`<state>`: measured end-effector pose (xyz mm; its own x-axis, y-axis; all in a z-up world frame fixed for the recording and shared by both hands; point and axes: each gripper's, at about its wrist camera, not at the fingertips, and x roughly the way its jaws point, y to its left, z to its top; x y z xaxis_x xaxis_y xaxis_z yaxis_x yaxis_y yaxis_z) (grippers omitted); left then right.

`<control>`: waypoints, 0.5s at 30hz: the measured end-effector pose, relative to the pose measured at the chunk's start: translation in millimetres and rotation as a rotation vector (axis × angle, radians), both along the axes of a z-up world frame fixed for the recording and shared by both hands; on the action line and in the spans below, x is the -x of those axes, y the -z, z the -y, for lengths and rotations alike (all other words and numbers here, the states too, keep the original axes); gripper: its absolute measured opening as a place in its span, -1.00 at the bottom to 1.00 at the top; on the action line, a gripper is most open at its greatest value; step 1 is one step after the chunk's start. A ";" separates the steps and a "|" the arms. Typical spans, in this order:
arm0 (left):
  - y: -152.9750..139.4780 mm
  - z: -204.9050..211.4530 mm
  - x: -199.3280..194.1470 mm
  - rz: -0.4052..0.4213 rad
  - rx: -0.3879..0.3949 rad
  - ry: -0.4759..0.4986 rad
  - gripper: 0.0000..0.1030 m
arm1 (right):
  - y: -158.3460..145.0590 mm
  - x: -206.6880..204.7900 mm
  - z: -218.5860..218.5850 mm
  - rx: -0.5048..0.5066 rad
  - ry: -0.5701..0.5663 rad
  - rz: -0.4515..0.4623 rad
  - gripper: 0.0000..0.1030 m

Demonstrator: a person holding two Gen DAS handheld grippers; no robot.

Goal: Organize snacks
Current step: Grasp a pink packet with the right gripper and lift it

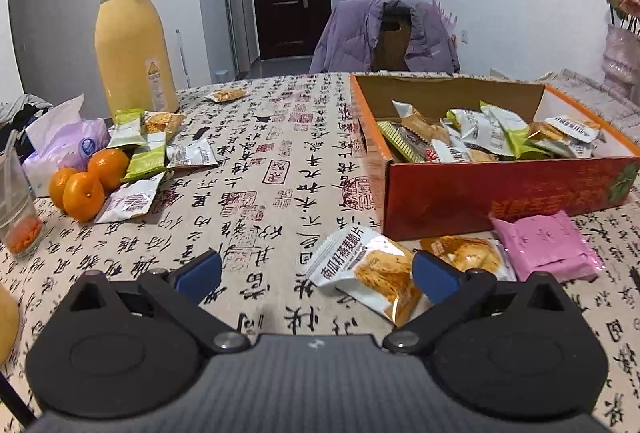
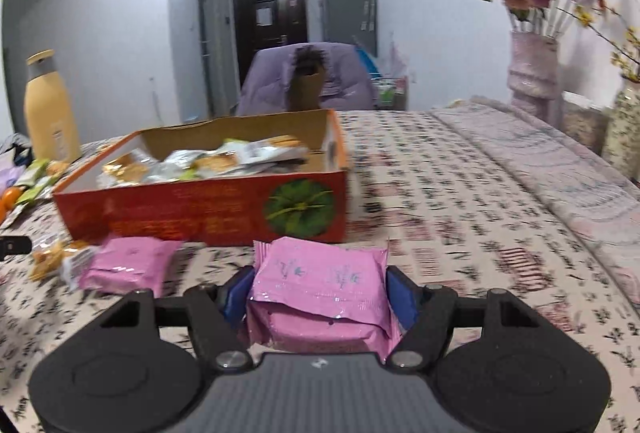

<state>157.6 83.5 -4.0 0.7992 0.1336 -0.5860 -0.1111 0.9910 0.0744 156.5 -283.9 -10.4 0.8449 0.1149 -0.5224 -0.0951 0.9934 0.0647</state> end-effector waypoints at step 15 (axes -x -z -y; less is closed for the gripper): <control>18.7 5.8 -29.4 -0.070 0.008 0.038 1.00 | 4.1 -10.1 32.3 -0.007 0.059 -0.001 0.34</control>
